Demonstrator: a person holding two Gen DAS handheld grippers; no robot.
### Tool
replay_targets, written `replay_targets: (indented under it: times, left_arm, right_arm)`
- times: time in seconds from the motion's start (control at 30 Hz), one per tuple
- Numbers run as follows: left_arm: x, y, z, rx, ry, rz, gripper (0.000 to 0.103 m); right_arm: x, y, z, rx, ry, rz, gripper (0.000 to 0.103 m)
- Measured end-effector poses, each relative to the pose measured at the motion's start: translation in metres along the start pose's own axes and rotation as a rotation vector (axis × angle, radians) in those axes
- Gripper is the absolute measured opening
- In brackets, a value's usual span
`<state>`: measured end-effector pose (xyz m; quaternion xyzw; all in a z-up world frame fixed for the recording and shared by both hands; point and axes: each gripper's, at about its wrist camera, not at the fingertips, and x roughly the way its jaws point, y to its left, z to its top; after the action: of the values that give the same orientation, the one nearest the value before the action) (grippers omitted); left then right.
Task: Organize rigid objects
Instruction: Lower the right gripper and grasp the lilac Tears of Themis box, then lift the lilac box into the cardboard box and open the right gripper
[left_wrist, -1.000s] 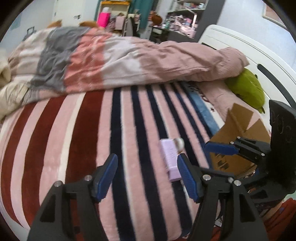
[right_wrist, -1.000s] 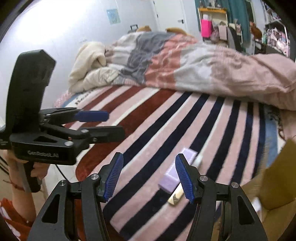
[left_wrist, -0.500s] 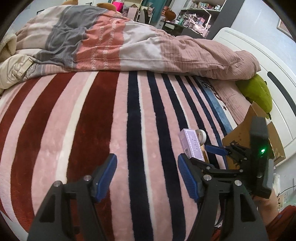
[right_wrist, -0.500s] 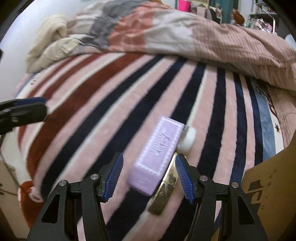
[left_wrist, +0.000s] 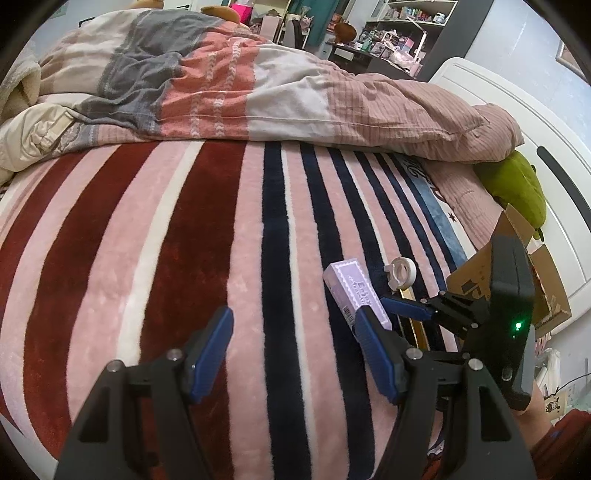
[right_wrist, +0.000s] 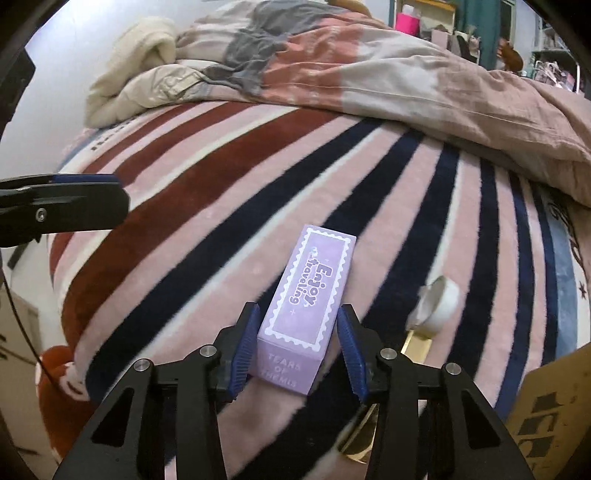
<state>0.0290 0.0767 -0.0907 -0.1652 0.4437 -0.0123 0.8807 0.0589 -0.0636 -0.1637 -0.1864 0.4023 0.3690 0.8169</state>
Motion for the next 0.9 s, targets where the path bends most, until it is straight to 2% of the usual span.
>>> replay_targets:
  times: [0.23,0.37,0.53,0.7,0.9]
  left_arm:
    - [0.001,0.000,-0.001,-0.005,0.013,0.004,0.065]
    - [0.000,-0.004,0.002,-0.006,0.013,-0.023,0.065]
    - [-0.005,-0.013,0.007,-0.012,0.001,-0.073,0.065]
    - [-0.018,-0.021,0.010,-0.026,-0.032,-0.092,0.065]
    - [-0.025,-0.025,-0.001,-0.026,-0.022,-0.042,0.065]
  right_arm:
    - [0.015,0.000,0.003,0.042,0.029,-0.011,0.040]
    - [0.008,0.003,0.004,0.011,0.008,-0.031,0.036]
    - [-0.027,0.008,0.012,-0.043,-0.047,0.054,0.032]
    - [-0.061,0.017,0.019,-0.139,-0.082,0.079,0.032]
    - [-0.029,0.007,-0.001,-0.106,0.040,0.120,0.034]
